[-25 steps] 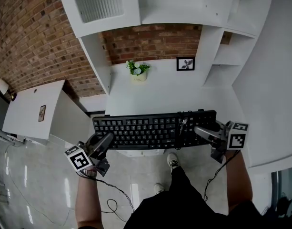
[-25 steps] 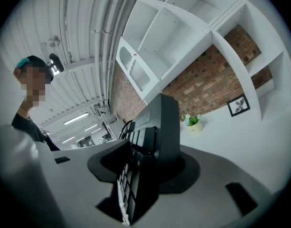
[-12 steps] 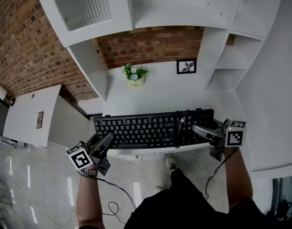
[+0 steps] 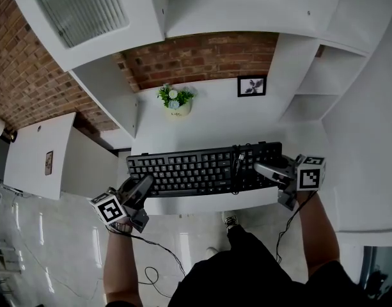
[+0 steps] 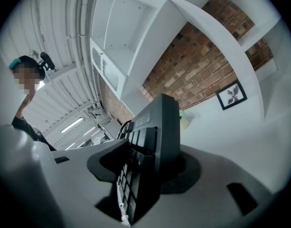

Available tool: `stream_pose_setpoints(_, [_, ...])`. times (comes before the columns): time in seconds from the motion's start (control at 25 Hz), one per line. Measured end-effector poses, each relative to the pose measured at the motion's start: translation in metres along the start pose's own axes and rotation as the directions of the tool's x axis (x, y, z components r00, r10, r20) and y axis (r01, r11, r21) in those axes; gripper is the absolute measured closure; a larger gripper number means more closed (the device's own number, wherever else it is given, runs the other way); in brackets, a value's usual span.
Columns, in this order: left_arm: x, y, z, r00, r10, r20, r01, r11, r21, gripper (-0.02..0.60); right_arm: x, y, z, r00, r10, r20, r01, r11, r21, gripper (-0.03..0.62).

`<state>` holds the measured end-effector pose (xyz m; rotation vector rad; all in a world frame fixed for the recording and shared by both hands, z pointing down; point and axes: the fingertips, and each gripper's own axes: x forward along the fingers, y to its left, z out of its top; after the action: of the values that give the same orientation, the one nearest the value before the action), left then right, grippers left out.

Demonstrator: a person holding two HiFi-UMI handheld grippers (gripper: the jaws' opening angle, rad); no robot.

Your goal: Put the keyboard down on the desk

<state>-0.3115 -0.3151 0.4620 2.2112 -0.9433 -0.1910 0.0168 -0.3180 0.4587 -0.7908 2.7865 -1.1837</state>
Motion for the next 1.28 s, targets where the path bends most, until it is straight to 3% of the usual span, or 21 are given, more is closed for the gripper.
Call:
stream_pose_setpoints(0.16, [0.012,0.007,-0.007,1.000,-0.002,-0.027,0.001,1.000,-0.028,0.337,0.004,-0.016,-0.005,0.999,-0.025,-0.020,0.026,0.999,0.039,0.376])
stream_pose_setpoints(0.32, [0.029,0.037,-0.014,0.995,0.085,-0.044,-0.087,0.995,-0.051,0.336,0.015,-0.051,-0.009,0.997,-0.041,-0.058,0.045,0.997,0.063,0.370])
stream_pose_setpoints(0.64, [0.065,0.093,-0.051,0.990,0.100,-0.103,-0.114,0.983,-0.140,0.324,0.042,-0.120,-0.027,0.989,-0.071,-0.127,0.088,0.987,0.134,0.355])
stream_pose_setpoints(1.28, [0.093,0.156,-0.096,0.938,0.246,-0.243,-0.294,0.938,-0.184,0.305,0.061,-0.202,-0.068,0.956,-0.161,-0.246,0.219,0.948,0.230,0.328])
